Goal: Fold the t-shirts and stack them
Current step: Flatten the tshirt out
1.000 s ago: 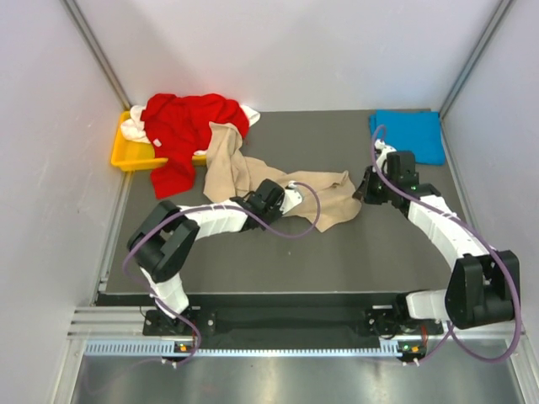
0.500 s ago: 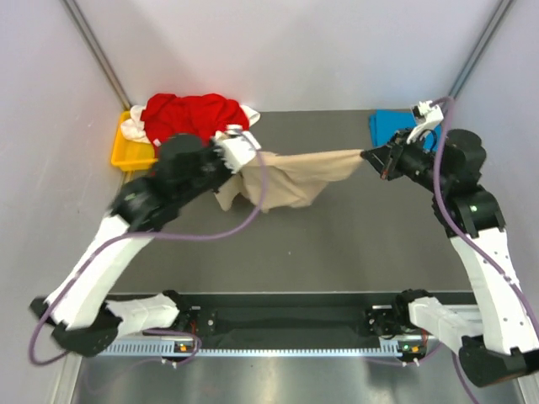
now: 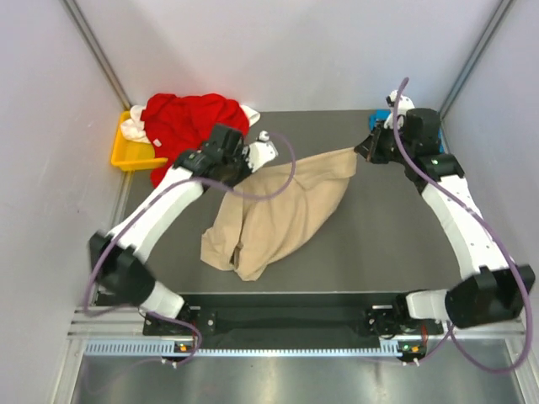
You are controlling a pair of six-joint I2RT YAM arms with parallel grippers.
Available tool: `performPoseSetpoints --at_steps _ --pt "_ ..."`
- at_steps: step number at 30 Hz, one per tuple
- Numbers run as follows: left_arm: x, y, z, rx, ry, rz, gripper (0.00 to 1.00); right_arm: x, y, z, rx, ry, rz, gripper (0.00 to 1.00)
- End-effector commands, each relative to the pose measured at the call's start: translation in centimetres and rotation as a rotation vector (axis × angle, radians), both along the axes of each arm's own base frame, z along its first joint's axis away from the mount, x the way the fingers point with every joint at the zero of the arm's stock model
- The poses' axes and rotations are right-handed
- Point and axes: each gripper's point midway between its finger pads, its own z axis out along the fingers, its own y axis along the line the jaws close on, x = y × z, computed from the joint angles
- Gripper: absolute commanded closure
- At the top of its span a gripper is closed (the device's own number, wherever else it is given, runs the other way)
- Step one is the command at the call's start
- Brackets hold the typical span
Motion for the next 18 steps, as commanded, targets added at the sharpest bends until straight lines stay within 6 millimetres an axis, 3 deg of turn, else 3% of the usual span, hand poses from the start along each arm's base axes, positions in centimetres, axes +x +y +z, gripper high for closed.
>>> performPoseSetpoints --at_steps 1,2,3,5,6,7,8,9,10,11,12,13,14,17,18 --pt "8.6 0.5 2.0 -0.106 -0.127 0.132 0.82 4.0 -3.9 -2.0 -0.127 -0.005 -0.146 1.0" --pt "10.8 0.5 -1.0 -0.067 -0.081 0.176 0.77 4.5 -4.0 -2.7 -0.138 0.009 -0.142 1.0" --pt "12.2 0.3 -0.6 -0.077 -0.092 0.209 0.68 5.3 -3.8 -4.2 -0.143 0.046 -0.132 1.0" --pt "12.6 0.6 -3.4 -0.029 -0.003 0.254 0.64 5.7 -3.3 -5.5 -0.139 0.077 -0.108 1.0" --pt "12.1 0.4 -3.6 -0.058 0.028 0.268 0.62 5.9 -3.5 -6.7 -0.143 0.103 -0.112 1.0" --pt "11.0 -0.1 -2.9 -0.099 0.04 0.244 0.51 6.0 -3.7 -7.2 -0.145 0.111 -0.118 1.0" --pt "10.2 -0.2 -2.8 -0.123 0.05 0.233 0.32 6.2 -4.0 -7.4 -0.148 0.109 -0.131 1.0" --pt "8.3 0.0 -4.7 -0.12 0.102 0.227 0.15 6.2 -4.4 -7.6 -0.147 0.11 -0.141 1.0" --pt "6.7 0.2 -3.4 -0.148 0.089 0.212 0.12 6.0 -4.5 -8.2 -0.148 0.122 -0.144 1.0" --pt "5.1 -0.1 -3.8 -0.177 0.123 0.178 0.12 6.0 -4.6 -8.2 -0.148 0.116 -0.145 1.0" --pt "2.8 0.4 -6.3 -0.157 0.186 0.178 0.13 5.6 -4.7 -8.6 -0.152 0.123 -0.148 1.0" --pt "1.0 0.5 -5.7 -0.178 0.18 0.157 0.23 5.5 -4.7 -8.7 -0.151 0.123 -0.147 1.0" --pt "-2.0 0.9 -8.9 -0.149 0.275 0.134 0.3 5.4 -4.7 -8.9 -0.151 0.124 -0.145 1.0" --pt "-6.6 1.4 -11.0 -0.063 0.31 0.048 0.42 4.7 -4.7 -9.1 -0.147 0.125 -0.142 1.0" --pt "-8.2 2.9 -13.0 0.017 0.34 0.058 0.42 4.4 -4.7 -9.2 -0.147 0.127 -0.142 1.0"
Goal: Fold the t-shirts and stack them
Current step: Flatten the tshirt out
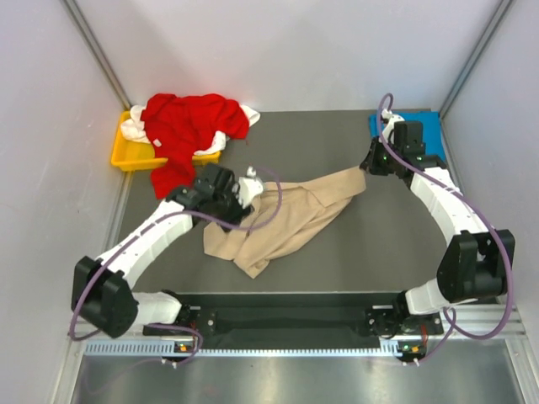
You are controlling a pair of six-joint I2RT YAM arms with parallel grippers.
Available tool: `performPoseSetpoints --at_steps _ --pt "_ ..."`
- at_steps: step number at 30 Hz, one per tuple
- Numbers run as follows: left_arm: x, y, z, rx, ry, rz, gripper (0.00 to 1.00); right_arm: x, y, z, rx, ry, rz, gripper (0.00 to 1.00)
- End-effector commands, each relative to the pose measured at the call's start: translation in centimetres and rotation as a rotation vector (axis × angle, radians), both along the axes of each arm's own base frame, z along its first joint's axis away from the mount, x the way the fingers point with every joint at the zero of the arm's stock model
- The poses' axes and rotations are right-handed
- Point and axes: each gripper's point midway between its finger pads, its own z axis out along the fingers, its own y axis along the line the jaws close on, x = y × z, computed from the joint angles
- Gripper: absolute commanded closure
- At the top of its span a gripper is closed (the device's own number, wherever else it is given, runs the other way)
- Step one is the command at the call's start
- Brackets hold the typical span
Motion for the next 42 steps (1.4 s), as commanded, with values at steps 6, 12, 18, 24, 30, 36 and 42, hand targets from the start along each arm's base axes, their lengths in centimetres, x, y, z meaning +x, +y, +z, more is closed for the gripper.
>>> performPoseSetpoints --at_steps 6,12,18,24,30,36,42 --pt "-6.6 2.9 -7.2 0.228 0.057 -0.136 0.31 -0.3 0.1 4.0 0.032 -0.139 0.014 1.0" --pt "-8.4 1.0 -9.0 0.239 0.03 -0.28 0.22 -0.5 0.0 4.7 0.025 -0.153 0.011 1.0" --pt "-5.2 1.1 -9.4 0.274 -0.106 -0.198 0.31 -0.5 0.1 4.8 0.033 -0.155 0.017 1.0" --pt "-6.2 1.7 -10.6 0.31 -0.068 -0.249 0.41 -0.6 -0.3 5.6 0.035 -0.173 0.015 1.0" --pt "-7.7 2.4 -10.7 0.293 -0.044 -0.282 0.64 -0.6 -1.0 6.4 0.041 -0.193 0.001 1.0" --pt "-6.3 4.1 -10.9 0.262 -0.061 -0.197 1.0 -0.9 -2.0 6.8 0.048 -0.207 -0.015 1.0" --pt "-1.4 10.2 -7.2 0.312 -0.142 0.024 1.0 -1.3 -2.9 6.4 0.049 -0.187 -0.031 1.0"
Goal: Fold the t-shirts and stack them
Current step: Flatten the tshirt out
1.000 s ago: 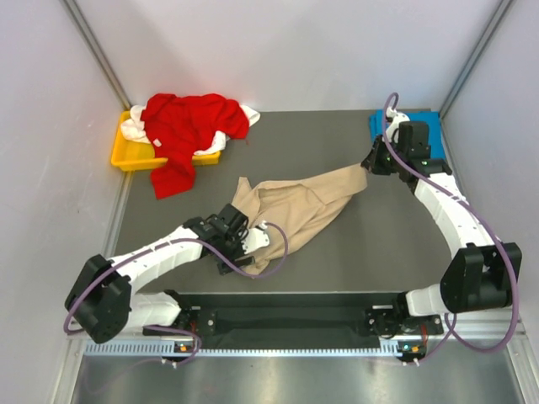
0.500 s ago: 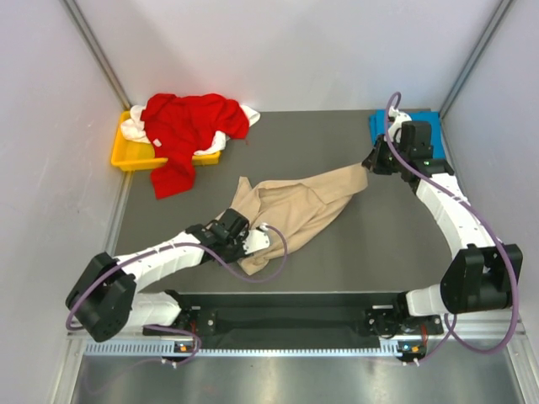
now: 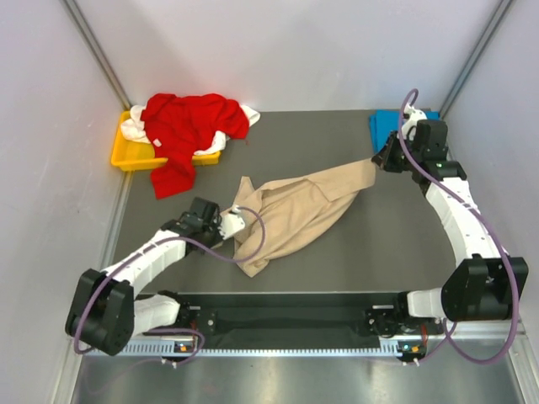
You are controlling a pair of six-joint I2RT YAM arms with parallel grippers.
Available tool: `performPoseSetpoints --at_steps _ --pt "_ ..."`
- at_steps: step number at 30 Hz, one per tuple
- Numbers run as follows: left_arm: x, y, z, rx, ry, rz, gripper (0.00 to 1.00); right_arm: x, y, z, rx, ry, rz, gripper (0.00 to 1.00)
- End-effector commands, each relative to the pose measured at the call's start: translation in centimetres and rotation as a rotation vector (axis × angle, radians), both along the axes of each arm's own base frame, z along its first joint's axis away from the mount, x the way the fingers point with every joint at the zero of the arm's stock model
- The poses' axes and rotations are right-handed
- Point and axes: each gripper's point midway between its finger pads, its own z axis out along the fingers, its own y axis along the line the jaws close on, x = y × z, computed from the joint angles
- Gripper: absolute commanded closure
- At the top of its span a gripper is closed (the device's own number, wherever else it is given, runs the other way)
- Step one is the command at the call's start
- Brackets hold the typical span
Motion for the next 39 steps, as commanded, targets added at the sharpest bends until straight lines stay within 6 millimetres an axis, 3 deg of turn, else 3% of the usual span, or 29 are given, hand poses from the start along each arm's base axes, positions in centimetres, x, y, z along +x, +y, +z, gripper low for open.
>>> performPoseSetpoints --at_steps 1,5,9,10,11,13,15,17,18,19,22,23,25,29,32,35,37,39 --pt "4.7 2.0 5.2 -0.004 -0.165 0.075 1.0 0.0 -0.7 2.2 0.001 -0.074 -0.008 1.0" --pt "7.2 2.7 8.2 -0.072 -0.204 0.124 1.0 -1.1 0.0 2.2 0.026 -0.071 0.02 1.0" --pt "4.9 4.4 5.9 -0.049 -0.047 0.017 1.0 -2.5 -0.1 1.0 0.026 -0.045 0.02 1.0" --pt "2.2 4.9 4.3 -0.007 0.051 -0.066 0.98 -2.8 0.1 0.7 0.034 -0.043 0.03 1.0" --pt "1.0 5.0 3.9 0.0 0.092 -0.1 0.94 -3.3 0.4 0.1 0.042 -0.033 0.041 1.0" --pt "-3.3 4.7 3.4 -0.012 0.267 -0.18 0.63 -3.6 0.6 -0.3 0.052 -0.023 0.058 1.0" --pt "-4.7 4.4 3.8 -0.028 0.321 -0.23 0.43 -3.8 0.8 -0.5 0.052 -0.023 0.063 1.0" --pt "-5.3 3.6 4.9 -0.069 0.334 -0.262 0.4 -3.9 0.8 -0.6 0.053 -0.026 0.064 1.0" --pt "-4.9 3.1 5.4 -0.096 0.316 -0.257 0.4 -3.9 0.8 -0.6 0.053 -0.028 0.064 1.0" --pt "-4.0 2.3 6.5 -0.151 0.284 -0.211 0.33 -4.0 0.8 -0.7 0.051 -0.026 0.067 1.0" --pt "1.8 0.6 8.3 -0.291 0.112 0.02 0.3 -3.9 0.9 -0.7 0.052 -0.023 0.072 1.0" --pt "3.4 0.2 8.4 -0.322 0.094 0.058 0.29 -3.9 0.9 -0.8 0.051 -0.024 0.074 1.0" --pt "4.9 -0.5 9.1 -0.379 0.114 0.144 0.3 -3.9 0.8 -0.9 0.049 -0.02 0.072 1.0" --pt "5.1 0.1 4.7 -0.311 0.272 0.201 0.27 -3.9 0.7 -1.0 0.043 -0.02 0.07 1.0" --pt "4.9 0.5 2.7 -0.267 0.34 0.169 0.28 -3.8 0.7 -1.1 0.042 -0.014 0.071 1.0" --pt "3.8 -0.3 3.2 -0.297 0.401 0.124 0.33 -3.8 0.7 -1.1 0.04 -0.009 0.072 1.0" --pt "2.9 -0.9 3.8 -0.324 0.419 0.076 0.48 -3.9 0.6 -1.1 0.035 -0.011 0.065 1.0" --pt "2.9 -0.6 4.3 -0.317 0.371 0.08 0.73 -3.9 0.5 -0.9 0.03 -0.017 0.06 1.0"
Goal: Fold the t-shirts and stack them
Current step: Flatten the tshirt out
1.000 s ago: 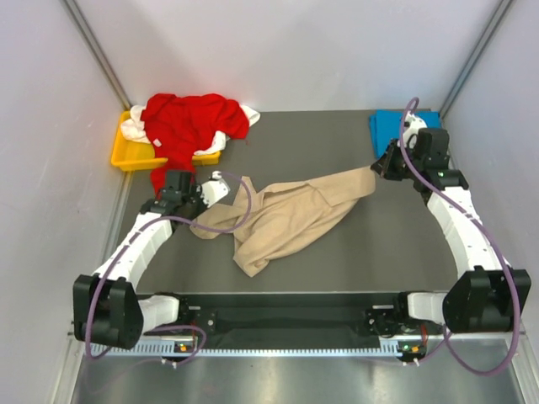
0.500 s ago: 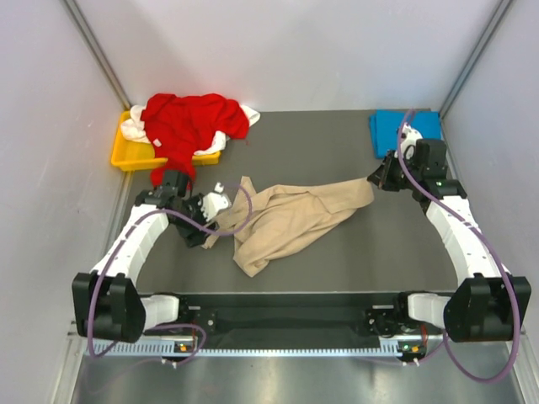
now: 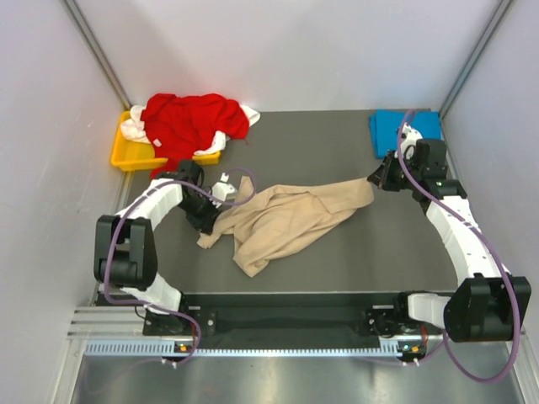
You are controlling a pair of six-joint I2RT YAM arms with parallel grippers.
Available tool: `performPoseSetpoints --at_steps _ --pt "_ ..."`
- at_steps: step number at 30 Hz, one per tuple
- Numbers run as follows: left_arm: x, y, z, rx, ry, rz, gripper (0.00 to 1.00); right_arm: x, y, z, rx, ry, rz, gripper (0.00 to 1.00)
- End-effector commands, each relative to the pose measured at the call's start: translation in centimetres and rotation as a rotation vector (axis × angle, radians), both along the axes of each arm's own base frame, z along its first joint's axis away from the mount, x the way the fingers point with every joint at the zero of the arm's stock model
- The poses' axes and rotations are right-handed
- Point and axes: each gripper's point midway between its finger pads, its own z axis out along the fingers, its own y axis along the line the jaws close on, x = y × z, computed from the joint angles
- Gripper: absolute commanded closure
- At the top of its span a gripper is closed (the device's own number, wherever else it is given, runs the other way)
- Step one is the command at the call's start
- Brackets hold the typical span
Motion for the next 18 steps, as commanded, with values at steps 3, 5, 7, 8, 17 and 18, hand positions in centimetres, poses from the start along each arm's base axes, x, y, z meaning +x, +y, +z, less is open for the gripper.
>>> performPoseSetpoints --at_steps 3,5,7,8,17,18 --pt "0.3 -0.3 3.5 -0.03 -0.121 -0.009 1.0 0.5 -0.6 2.1 -0.018 -0.081 -0.01 1.0" --pt "0.2 -0.1 4.5 -0.019 -0.157 0.002 1.0 0.4 -0.6 2.5 -0.018 -0.089 -0.012 1.0" --pt "0.6 0.9 5.2 0.029 -0.193 0.036 1.0 0.2 -0.7 3.6 -0.019 -0.113 -0.017 1.0" --pt "0.9 1.4 6.2 0.054 -0.232 0.063 1.0 -0.2 -0.8 4.0 -0.02 -0.113 -0.021 1.0" --pt "2.6 4.1 18.2 0.076 -0.579 0.246 1.0 -5.4 -2.5 15.5 -0.059 -0.394 -0.112 1.0" --pt "3.0 4.5 19.7 0.081 -0.629 0.273 1.0 -5.9 -2.3 16.2 -0.052 -0.409 -0.102 1.0"
